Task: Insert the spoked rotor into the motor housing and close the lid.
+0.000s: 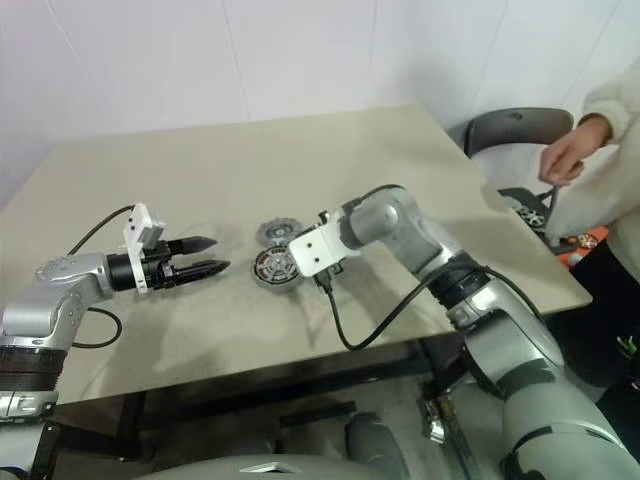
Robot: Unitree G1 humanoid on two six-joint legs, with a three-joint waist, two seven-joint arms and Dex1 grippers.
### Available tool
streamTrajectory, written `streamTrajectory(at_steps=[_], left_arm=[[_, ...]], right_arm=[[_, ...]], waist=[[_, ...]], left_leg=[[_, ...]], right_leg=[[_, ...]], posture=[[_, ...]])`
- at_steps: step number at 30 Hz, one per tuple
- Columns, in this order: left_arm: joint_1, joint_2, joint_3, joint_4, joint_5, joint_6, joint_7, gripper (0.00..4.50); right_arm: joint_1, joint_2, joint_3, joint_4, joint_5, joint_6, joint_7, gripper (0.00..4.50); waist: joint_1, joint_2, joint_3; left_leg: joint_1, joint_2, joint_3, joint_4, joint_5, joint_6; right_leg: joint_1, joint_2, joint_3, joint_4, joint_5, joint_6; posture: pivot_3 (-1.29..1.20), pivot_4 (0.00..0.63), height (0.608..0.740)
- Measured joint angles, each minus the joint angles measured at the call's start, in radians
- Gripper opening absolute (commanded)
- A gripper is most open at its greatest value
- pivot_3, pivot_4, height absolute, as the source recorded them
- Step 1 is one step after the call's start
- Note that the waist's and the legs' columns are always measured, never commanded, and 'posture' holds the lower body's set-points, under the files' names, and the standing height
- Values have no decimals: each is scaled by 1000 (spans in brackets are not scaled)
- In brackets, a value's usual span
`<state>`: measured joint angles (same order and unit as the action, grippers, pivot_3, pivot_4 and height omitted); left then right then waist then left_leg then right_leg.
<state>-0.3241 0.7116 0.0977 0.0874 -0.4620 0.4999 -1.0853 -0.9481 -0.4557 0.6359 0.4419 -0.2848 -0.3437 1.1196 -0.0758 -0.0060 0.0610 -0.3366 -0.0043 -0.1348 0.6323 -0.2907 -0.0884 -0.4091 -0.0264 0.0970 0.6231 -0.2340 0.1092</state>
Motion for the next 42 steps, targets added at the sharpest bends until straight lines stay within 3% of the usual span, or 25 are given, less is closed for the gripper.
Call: streamTrajectory(at_steps=[11, 27, 30, 33, 36, 39, 42], left_arm=[[81, -28, -4, -53, -3, -4, 27, 3642], [143, -41, 4, -141, -24, 21, 86, 3642], [148, -42, 4, -142, -27, 22, 88, 3642], [149, -43, 4, -142, -28, 23, 92, 3642], [149, -44, 3, -143, -29, 22, 93, 3642], [148, -46, 2, -142, -29, 22, 94, 3642], [146, -47, 1, -142, -29, 22, 95, 3642]], right_arm=[[-62, 116, 66, 362, -172, -287, -114, 2155], [-156, 196, 69, 605, -311, -413, -277, 2155], [-160, 196, 69, 612, -330, -431, -294, 1564], [-167, 190, 67, 614, -339, -451, -299, 628], [-165, 194, 74, 614, -360, -461, -310, 628], [-166, 198, 73, 612, -359, -470, -301, 115], [-168, 195, 70, 611, -359, -473, -286, 80]], waist=[[-3, 0, 0], [-30, 0, 0], [-29, 0, 0], [-33, -1, 0], [-45, 0, 0], [-49, -1, -1], [-50, -1, -1]], left_leg=[[0, 0, 0, 0, 0, 0], [9, 0, 0, 0, 0, -1], [9, 0, 0, 0, 0, -1], [13, 0, 0, 0, 0, -1], [16, 0, 0, -1, 0, -1], [16, 0, 0, 0, 0, -1], [16, 0, 0, -1, 0, -1]], right_leg=[[0, 0, 0, 3, 0, 0], [4, 0, 1, 8, -1, -2], [4, 0, 1, 8, -1, -2], [7, 1, 2, 8, -1, -2], [10, 1, 2, 8, -4, -3], [11, 1, 2, 8, -4, -3], [11, 1, 2, 8, -2, -4]], posture=[[0, 0, 740], [0, 0, 740], [0, 0, 740], [0, 0, 740], [0, 0, 740], [0, 0, 740], [0, 0, 740]])
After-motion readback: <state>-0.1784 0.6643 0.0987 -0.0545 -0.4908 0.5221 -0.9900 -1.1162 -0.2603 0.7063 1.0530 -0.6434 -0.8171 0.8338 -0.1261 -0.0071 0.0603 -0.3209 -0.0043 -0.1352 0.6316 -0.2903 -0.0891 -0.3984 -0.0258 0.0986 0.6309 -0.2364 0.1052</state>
